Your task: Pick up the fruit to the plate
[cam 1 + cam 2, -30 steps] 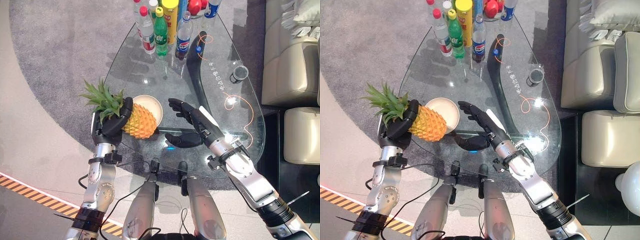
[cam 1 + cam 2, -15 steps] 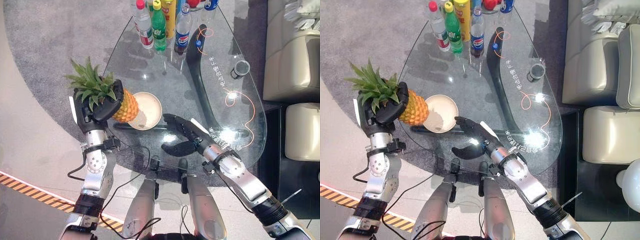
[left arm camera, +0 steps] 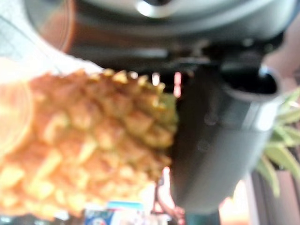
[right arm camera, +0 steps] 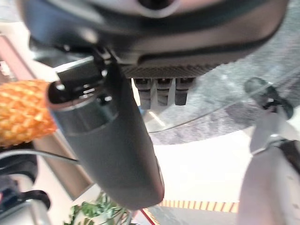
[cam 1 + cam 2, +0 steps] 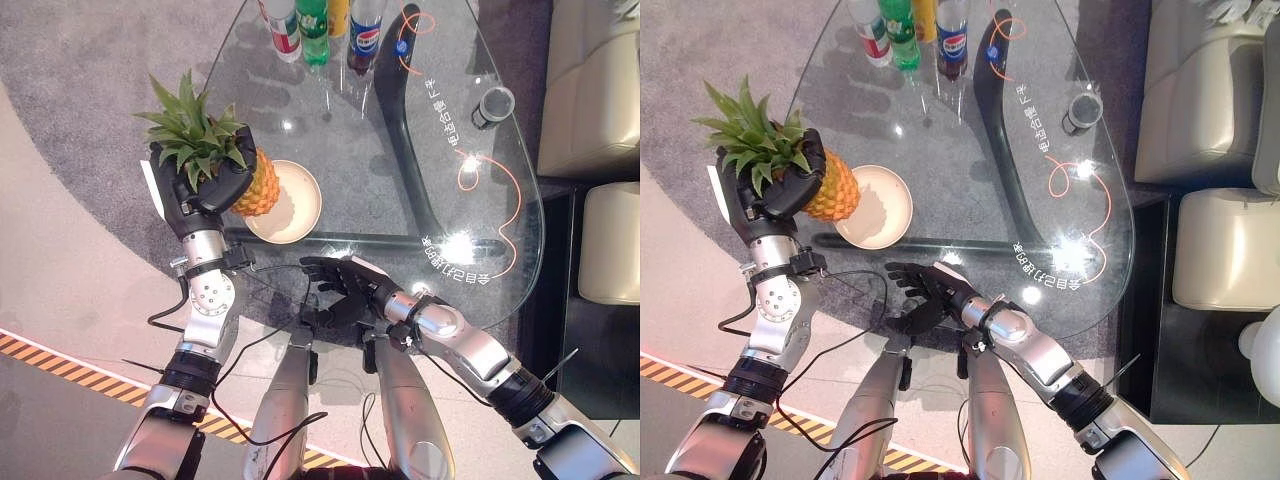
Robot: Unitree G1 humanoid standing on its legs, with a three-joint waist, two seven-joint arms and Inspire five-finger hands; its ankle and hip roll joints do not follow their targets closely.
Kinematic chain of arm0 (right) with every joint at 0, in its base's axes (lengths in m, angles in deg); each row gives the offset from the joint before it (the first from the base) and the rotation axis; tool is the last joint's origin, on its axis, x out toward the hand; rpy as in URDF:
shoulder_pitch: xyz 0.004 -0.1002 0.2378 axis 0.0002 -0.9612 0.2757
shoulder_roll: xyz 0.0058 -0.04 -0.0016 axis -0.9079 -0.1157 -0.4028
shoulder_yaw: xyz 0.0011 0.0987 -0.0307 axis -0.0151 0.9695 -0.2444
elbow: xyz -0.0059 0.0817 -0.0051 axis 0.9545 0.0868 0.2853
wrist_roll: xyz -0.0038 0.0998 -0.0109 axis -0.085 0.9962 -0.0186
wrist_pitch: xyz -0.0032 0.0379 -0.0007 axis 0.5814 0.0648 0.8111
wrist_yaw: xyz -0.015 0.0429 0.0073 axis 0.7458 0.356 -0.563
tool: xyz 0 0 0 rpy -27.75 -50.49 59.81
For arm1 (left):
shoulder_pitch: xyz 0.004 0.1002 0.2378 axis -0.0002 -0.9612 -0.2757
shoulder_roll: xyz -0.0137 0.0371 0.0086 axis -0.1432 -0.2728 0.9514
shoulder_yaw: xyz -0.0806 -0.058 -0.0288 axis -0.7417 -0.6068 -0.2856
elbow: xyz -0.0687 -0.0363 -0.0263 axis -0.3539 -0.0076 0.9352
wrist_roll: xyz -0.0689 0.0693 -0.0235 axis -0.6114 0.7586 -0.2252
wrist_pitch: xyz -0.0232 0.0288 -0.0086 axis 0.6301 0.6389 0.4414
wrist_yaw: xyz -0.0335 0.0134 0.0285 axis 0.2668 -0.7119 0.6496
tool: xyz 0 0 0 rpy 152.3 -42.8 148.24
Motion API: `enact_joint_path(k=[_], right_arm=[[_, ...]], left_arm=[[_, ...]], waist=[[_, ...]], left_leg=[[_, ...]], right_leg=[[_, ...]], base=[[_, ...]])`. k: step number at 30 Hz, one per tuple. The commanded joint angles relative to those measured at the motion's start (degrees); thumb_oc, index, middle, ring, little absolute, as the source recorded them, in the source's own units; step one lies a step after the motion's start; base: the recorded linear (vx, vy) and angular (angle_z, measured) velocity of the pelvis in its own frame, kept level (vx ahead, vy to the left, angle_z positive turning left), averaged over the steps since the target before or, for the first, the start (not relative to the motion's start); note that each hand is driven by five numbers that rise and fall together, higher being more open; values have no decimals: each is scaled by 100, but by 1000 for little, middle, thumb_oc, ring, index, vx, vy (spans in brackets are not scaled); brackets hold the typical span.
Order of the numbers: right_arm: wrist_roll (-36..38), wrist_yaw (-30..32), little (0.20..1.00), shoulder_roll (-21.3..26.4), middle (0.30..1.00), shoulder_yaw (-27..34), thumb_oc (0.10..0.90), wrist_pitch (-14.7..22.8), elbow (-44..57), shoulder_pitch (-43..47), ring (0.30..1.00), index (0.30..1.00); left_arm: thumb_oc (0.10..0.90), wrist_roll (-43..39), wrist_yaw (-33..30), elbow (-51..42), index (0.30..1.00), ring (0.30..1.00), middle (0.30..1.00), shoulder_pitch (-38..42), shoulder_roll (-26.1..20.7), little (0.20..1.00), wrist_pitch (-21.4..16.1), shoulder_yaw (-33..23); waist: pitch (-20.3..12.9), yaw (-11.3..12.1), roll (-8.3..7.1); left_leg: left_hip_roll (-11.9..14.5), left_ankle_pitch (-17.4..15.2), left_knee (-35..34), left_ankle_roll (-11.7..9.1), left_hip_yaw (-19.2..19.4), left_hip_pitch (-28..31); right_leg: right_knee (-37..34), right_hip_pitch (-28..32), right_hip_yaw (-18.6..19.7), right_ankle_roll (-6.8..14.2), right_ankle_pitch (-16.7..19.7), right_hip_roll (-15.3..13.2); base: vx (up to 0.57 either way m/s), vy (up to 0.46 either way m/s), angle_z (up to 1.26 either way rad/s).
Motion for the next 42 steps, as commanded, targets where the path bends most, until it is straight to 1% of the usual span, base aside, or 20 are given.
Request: enact_joint_path(k=[1, 6, 11, 16, 17, 18, 19, 20, 23, 24, 26, 29, 32, 37, 39, 42], right_arm=[[341, -146, 900, -346, 900, -35, 800, 272, 534, 163, 900, 900], [313, 2, 900, -360, 900, -21, 800, 271, 516, 235, 900, 900], [360, 59, 900, -337, 900, 47, 800, 252, 527, 288, 900, 900], [158, -43, 900, -348, 900, 82, 800, 222, 529, 304, 900, 900], [156, -49, 900, -348, 900, 80, 800, 216, 535, 283, 900, 900], [172, -60, 900, -328, 900, 102, 800, 171, 571, 325, 900, 900], [175, -53, 900, -329, 900, 95, 800, 169, 570, 314, 900, 900], [192, -28, 900, -319, 900, 91, 800, 150, 564, 367, 900, 900], [244, 2, 900, -305, 900, 79, 800, 163, 531, 403, 900, 900], [245, 2, 900, -302, 900, 86, 800, 162, 531, 425, 900, 900], [261, -10, 900, -280, 900, 107, 800, 154, 553, 418, 900, 900], [243, -3, 900, -283, 900, 122, 800, 145, 594, 439, 900, 900], [223, 15, 900, -291, 900, 120, 800, 193, 576, 431, 900, 900], [251, 32, 900, -274, 900, 153, 800, 206, 565, 482, 900, 900], [256, 40, 900, -274, 900, 159, 800, 200, 564, 491, 900, 900], [273, -5, 900, -238, 900, 145, 800, 219, 523, 545, 900, 900]], left_arm=[[100, 531, -171, -569, 300, 300, 300, 673, -282, 200, -1060, -254], [100, 613, -244, -469, 300, 300, 300, 786, -190, 200, -1023, -193], [100, 709, -318, -335, 300, 300, 300, 879, -87, 200, -1080, -147], [100, 879, -417, -325, 300, 300, 300, 924, 9, 200, -1136, -147], [100, 887, -425, -330, 300, 300, 300, 903, 17, 200, -1135, -141], [100, 896, -432, -305, 300, 300, 300, 942, 7, 200, -1165, -151], [100, 904, -442, -294, 300, 300, 300, 932, 8, 200, -1175, -146], [100, 960, -498, -272, 300, 300, 300, 990, 0, 200, -1181, -150], [100, 1233, -690, -215, 300, 300, 300, 1101, 1, 200, -1176, -142], [100, 1241, -697, -216, 300, 300, 300, 1124, -2, 200, -1174, -144], [100, 1301, -792, -228, 300, 300, 300, 1158, -6, 200, -1086, -118], [100, 1347, -949, -171, 300, 300, 300, 1173, 8, 200, -1119, -116], [100, 1453, -1046, -100, 300, 300, 300, 1158, 67, 200, -1165, -119], [100, 1667, -1303, 72, 300, 300, 300, 1241, 77, 200, -1227, -136], [100, 1660, -1294, 107, 300, 300, 300, 1274, 65, 200, -1258, -139], [100, 1899, -1496, 171, 300, 300, 300, 1389, 61, 200, -1283, -102]], waist=[[-157, -53, -158], [-157, -82, -191], [-157, -99, -234], [-157, -97, -251], [-157, -92, -248], [-157, -96, -266], [-157, -91, -266], [-157, -98, -279], [-157, -102, -298], [-157, -107, -301], [-157, -106, -311], [-157, -112, -325], [-157, -105, -336], [-157, -111, -363], [-157, -112, -373], [-157, -132, -372]], left_leg=[[-211, -333, 743, 191, 375, -357], [-231, -339, 808, 189, 385, -616], [-263, -340, 863, 182, 363, -855], [-287, -348, 943, 165, 319, -1055], [-282, -402, 980, 165, 317, -1036], [-279, -357, 964, 157, 318, -1103], [-273, -402, 989, 157, 319, -1087], [-274, -348, 970, 151, 321, -1154], [-265, -424, 1092, 129, 299, -1298], [-270, -378, 1073, 128, 300, -1332], [-260, -425, 1120, 139, 303, -1404], [-269, -369, 1114, 136, 290, -1531], [-280, -419, 1188, 131, 266, -1614], [-272, -408, 1225, 112, 269, -1745], [-270, -410, 1251, 104, 268, -1796], [-266, -393, 1260, 101, 267, -1887]], right_leg=[[-820, 29, 454, 180, 669, 182], [-729, -258, 428, 177, 675, 226], [-692, -512, 388, 184, 708, 238], [-629, -732, 336, 189, 719, 240], [-594, -715, 333, 187, 671, 249], [-612, -789, 317, 194, 715, 244], [-589, -774, 313, 193, 675, 248], [-614, -841, 303, 193, 722, 238], [-511, -994, 274, 196, 671, 242], [-530, -1026, 274, 197, 712, 235], [-459, -1124, 264, 198, 665, 263], [-439, -1265, 252, 201, 707, 274], [-363, -1348, 245, 201, 662, 297], [-325, -1485, 232, 209, 684, 310], [-314, -1529, 228, 214, 695, 306], [-287, -1633, 230, 220, 722, 318]], base=[[1, 31, -1], [0, 28, -1], [0, 0, 0], [3, 4, -1], [0, 0, 0], [0, 0, 0], [0, 0, 0], [0, 0, 0], [0, 0, 0], [0, 0, 0], [0, 0, 0], [-7, 2, -1], [-3, 1, -1], [0, 0, 0], [0, 0, 0], [0, 0, 0]])
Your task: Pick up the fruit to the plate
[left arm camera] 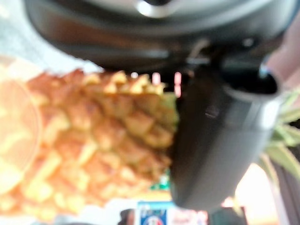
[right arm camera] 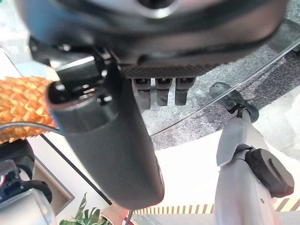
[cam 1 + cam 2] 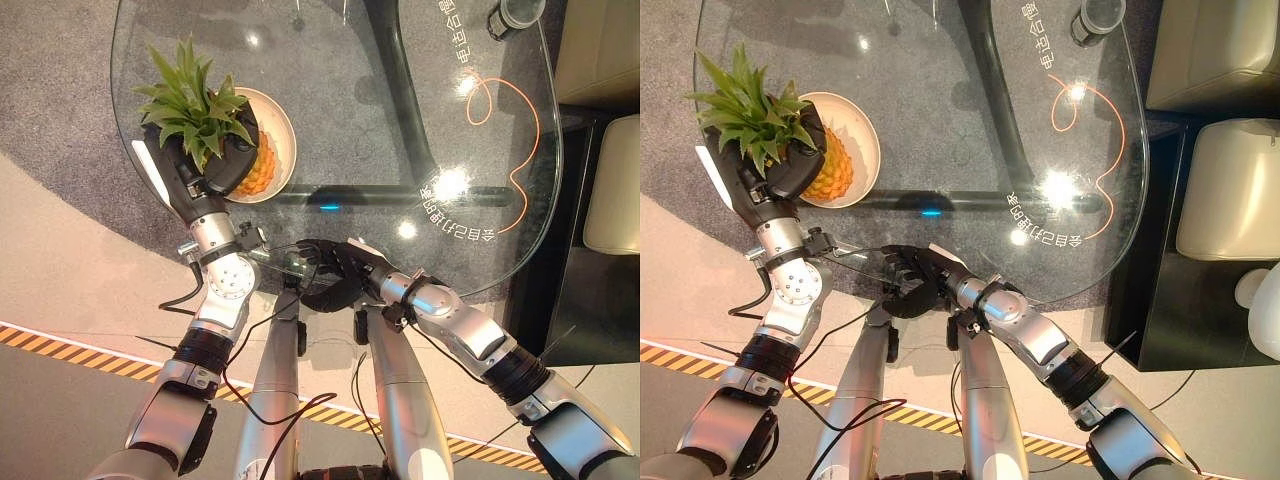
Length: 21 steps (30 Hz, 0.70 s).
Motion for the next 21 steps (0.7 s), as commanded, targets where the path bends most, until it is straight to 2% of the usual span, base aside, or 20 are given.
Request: enact_joint_path(k=[1, 12, 21], right_arm=[[282, -127, 900, -270, 900, 74, 800, 287, 539, -27, 900, 900], [288, -166, 900, -204, 900, 81, 800, 371, 438, 51, 900, 900], [419, -201, 900, -148, 900, 37, 800, 473, 293, 252, 900, 900]], left_arm=[[100, 773, -266, -475, 300, 300, 300, 606, -118, 200, -943, -254], [100, 1560, -1206, -218, 300, 300, 300, 764, -116, 200, -929, -196], [100, 1725, -1475, 40, 300, 300, 300, 1158, -207, 200, -1111, -153]], waist=[[-154, 37, -144], [-154, 11, -135], [-154, -26, -151]], left_leg=[[-243, -426, 698, 168, 264, -191], [-268, -386, 716, 143, 232, -411], [-264, -353, 707, 111, 245, -460]], right_leg=[[-634, -9, 207, 239, 540, 260], [-570, -246, 227, 259, 585, 314], [-587, -282, 238, 266, 633, 323]], base=[[0, 0, 0], [0, 0, 0], [0, 0, 0]])
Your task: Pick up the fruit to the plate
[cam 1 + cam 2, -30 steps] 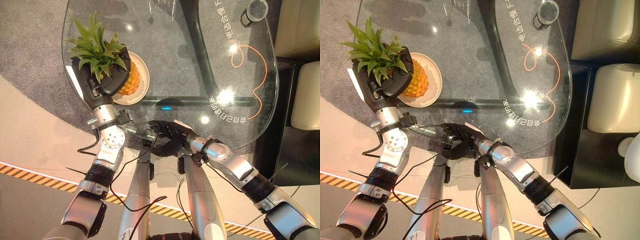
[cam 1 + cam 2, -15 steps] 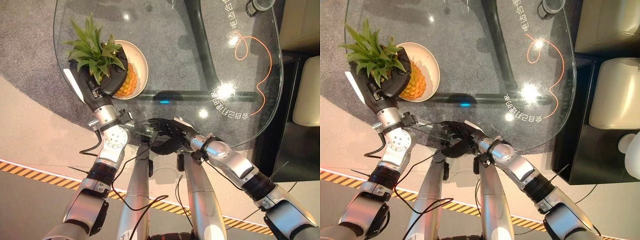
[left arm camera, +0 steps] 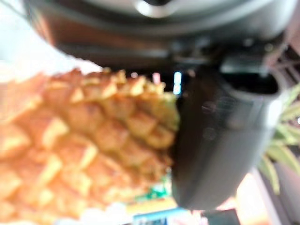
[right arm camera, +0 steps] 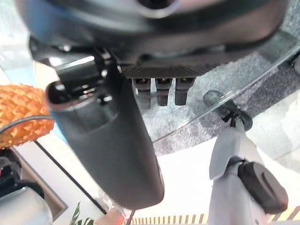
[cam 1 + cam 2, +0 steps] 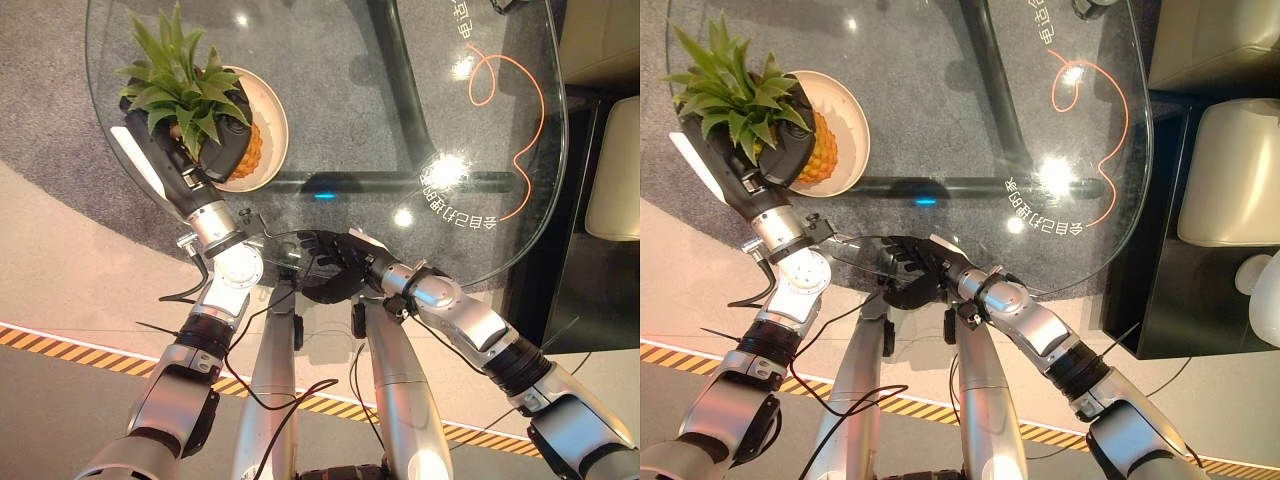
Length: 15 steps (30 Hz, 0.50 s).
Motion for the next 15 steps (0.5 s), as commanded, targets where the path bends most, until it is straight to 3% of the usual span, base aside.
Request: enact_joint_path(k=[1, 9, 15], right_arm=[[410, -199, 900, -205, 900, 9, 800, 456, 501, -79, 900, 900], [421, -130, 900, -283, 900, 31, 800, 339, 469, -3, 900, 900], [499, -164, 900, -237, 900, -7, 800, 424, 366, 86, 900, 900]], left_arm=[[100, 619, -311, -477, 300, 300, 300, 623, -192, 200, -900, -167], [100, 318, -249, -344, 300, 300, 300, 785, -198, 200, -644, -110], [100, -39, -114, 63, 300, 300, 300, 964, -300, 200, -676, -64]], waist=[[-151, 123, -59], [-151, 99, -53], [-151, 45, -93]], left_leg=[[-253, -341, 514, 118, 221, -97], [-276, -337, 532, 93, 202, -157], [-266, -321, 521, 76, 222, -241]], right_leg=[[-681, 54, 187, 240, 586, 304], [-711, 12, 198, 236, 610, 307], [-725, -77, 212, 240, 633, 324]], base=[[0, 0, 0], [0, 0, 0], [0, 0, 0]])
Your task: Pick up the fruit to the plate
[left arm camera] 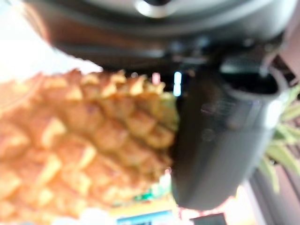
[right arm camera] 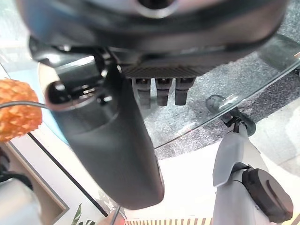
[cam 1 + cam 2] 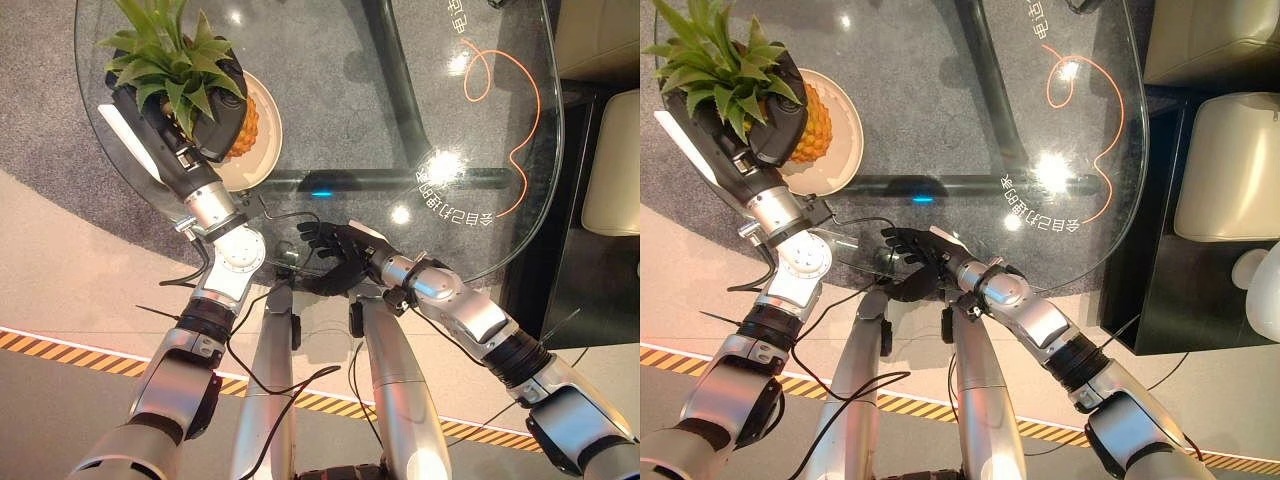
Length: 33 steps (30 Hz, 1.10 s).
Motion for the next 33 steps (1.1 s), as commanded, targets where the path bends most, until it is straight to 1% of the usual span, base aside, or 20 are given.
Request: enact_joint_path(k=[1, 8, 10, 15, 21, 25, 26, 27, 28, 29, 33], right_arm=[[392, -168, 900, -225, 900, -12, 800, 436, 342, -47, 900, 900], [453, -188, 900, -237, 900, -56, 800, 524, 215, 34, 900, 900], [461, -184, 900, -247, 900, -64, 800, 554, 168, 59, 900, 900], [508, -169, 900, -284, 900, -97, 800, 636, 15, 157, 900, 900], [539, -173, 900, -284, 900, -159, 800, 719, -68, 205, 900, 900], [563, -181, 900, -286, 900, -151, 800, 705, -95, 259, 900, 900], [555, -170, 900, -301, 900, -146, 800, 686, -89, 260, 900, 900], [556, -153, 900, -307, 900, -153, 800, 683, -96, 271, 900, 900], [561, -142, 900, -311, 900, -167, 800, 685, -96, 275, 900, 900], [560, -133, 900, -311, 900, -176, 800, 680, -88, 271, 900, 900], [528, -150, 900, -323, 900, -154, 800, 651, -78, 267, 900, 900]], left_arm=[[100, -12, 13, -202, 300, 300, 300, 539, -290, 200, -664, -64], [100, -128, 66, 53, 300, 300, 300, 711, -342, 200, -678, 24], [100, -226, 100, 138, 300, 300, 300, 769, -361, 200, -631, 55], [100, -829, 440, 428, 300, 300, 300, 886, -390, 200, -572, 84], [100, -1075, 596, 662, 300, 300, 300, 956, -406, 200, -611, 110], [100, -1165, 622, 735, 300, 300, 300, 968, -407, 200, -607, 104], [182, -1212, 649, 738, 371, 371, 371, 967, -405, 282, -597, 104], [427, -1291, 703, 757, 580, 580, 580, 981, -401, 527, -546, 108], [731, -1318, 719, 776, 841, 841, 841, 993, -406, 831, -536, 118], [800, -1339, 752, 779, 900, 900, 900, 997, -408, 900, -528, 126], [800, -1315, 727, 789, 900, 900, 900, 970, -398, 900, -512, 112]], waist=[[-151, 44, -94], [-151, 16, -103], [-151, 12, -102], [-151, 2, -113], [-151, -12, -119], [-151, -8, -117], [-151, -7, -113], [-151, -8, -110], [-151, -10, -108], [-151, -10, -105], [-151, -7, -94]], left_leg=[[-294, -322, 518, 76, 178, -159], [-292, -323, 550, 58, 185, -229], [-293, -318, 550, 56, 183, -255], [-298, -320, 573, 46, 186, -316], [-300, -329, 585, 35, 187, -318], [-300, -321, 575, 32, 186, -299], [-301, -324, 576, 31, 186, -294], [-303, -323, 573, 30, 186, -294], [-302, -321, 571, 30, 188, -293], [-303, -322, 575, 29, 189, -296], [-308, -323, 571, 32, 181, -293]], right_leg=[[-729, 19, 178, 253, 610, 297], [-720, -49, 197, 266, 633, 293], [-719, -74, 200, 270, 637, 293], [-697, -138, 195, 284, 650, 286], [-704, -136, 197, 287, 652, 274], [-720, -119, 195, 285, 665, 265], [-721, -116, 195, 285, 664, 261], [-728, -116, 193, 282, 666, 258], [-729, -116, 190, 282, 667, 256], [-724, -117, 188, 281, 664, 254], [-716, -123, 189, 280, 661, 254]], base=[[0, 0, 0], [0, 0, 0], [0, 0, 0], [0, 0, 0], [0, 0, 0], [0, 0, 0], [0, 0, 0], [0, 0, 0], [0, 0, 0], [0, 0, 0], [0, 0, 0]])
